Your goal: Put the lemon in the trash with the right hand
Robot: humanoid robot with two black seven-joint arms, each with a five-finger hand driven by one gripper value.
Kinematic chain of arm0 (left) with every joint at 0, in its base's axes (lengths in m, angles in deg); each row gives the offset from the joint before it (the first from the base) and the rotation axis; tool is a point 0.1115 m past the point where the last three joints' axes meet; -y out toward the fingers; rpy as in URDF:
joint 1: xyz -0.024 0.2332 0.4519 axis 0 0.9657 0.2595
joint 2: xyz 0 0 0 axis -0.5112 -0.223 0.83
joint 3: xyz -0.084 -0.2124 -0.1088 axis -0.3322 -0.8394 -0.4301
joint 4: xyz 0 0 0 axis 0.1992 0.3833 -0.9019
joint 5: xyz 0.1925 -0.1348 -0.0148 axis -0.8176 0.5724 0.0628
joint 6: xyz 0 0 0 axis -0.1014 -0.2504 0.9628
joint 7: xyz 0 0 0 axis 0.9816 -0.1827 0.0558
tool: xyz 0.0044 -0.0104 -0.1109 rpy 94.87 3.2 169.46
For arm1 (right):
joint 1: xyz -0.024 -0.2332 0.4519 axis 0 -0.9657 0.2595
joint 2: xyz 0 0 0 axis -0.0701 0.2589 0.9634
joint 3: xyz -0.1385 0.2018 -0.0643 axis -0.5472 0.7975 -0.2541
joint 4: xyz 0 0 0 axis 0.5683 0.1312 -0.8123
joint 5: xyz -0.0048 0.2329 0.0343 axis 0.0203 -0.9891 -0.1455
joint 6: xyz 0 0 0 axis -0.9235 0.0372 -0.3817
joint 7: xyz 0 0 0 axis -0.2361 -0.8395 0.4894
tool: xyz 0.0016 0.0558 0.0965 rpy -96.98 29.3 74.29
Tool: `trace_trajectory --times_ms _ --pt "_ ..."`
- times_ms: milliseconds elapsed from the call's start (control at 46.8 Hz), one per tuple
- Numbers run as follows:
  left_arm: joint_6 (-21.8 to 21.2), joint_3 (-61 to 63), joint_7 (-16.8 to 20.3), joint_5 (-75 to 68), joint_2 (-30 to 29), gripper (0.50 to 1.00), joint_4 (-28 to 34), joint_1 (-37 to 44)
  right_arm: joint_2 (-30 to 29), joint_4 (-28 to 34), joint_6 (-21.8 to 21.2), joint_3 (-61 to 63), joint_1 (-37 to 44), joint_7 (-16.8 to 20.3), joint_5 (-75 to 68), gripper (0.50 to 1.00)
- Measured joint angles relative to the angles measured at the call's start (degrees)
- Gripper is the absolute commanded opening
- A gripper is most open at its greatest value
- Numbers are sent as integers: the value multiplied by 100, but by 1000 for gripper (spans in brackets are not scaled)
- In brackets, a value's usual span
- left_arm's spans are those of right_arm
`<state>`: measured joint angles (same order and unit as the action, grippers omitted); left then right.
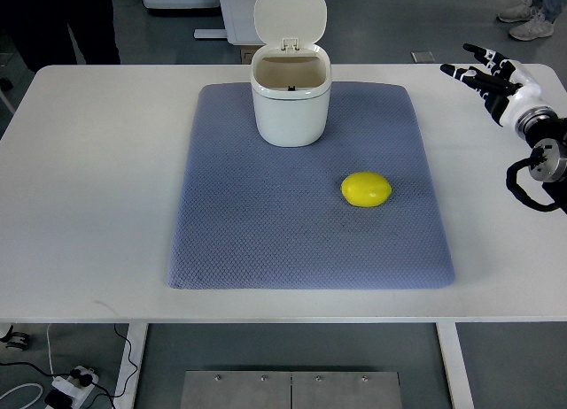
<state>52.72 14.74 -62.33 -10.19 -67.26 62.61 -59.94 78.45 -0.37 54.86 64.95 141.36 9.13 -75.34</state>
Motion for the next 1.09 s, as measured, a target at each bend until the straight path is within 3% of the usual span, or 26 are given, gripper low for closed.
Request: trace_trajectory --times_ms 1091 --pt "58 8 1 -17 0 1000 4 -10 -26 9 -7 283 79 2 0 1000"
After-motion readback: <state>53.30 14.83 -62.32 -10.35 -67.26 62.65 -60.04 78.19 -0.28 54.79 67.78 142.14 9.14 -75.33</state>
